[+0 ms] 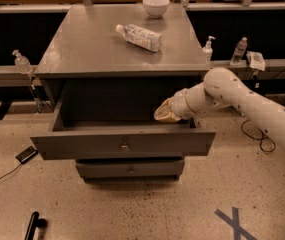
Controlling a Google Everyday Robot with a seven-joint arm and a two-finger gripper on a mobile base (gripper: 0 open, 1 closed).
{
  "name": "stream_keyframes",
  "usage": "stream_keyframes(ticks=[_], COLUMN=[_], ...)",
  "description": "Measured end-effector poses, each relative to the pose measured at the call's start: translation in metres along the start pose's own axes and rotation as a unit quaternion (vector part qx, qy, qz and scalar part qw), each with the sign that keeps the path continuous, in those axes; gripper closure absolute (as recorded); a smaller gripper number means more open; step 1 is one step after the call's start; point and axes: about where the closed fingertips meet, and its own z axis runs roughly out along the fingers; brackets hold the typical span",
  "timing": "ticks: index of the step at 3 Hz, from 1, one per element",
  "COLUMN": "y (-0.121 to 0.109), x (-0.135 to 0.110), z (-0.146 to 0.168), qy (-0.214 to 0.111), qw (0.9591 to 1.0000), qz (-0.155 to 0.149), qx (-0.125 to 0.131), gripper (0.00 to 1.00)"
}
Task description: Open top drawer
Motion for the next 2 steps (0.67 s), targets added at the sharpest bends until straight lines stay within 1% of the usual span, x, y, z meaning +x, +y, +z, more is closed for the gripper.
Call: stream_keyframes(ticks=[1, 2], y=[0.016, 0.042], x=[0.006, 0.004], z=[0.011, 0.007], qy=[-0.02, -0.025], qw=[0.9995, 0.9985], qz=[0.008, 0.023], qx=[-0.025, -0.043], gripper=[1.0, 1.0])
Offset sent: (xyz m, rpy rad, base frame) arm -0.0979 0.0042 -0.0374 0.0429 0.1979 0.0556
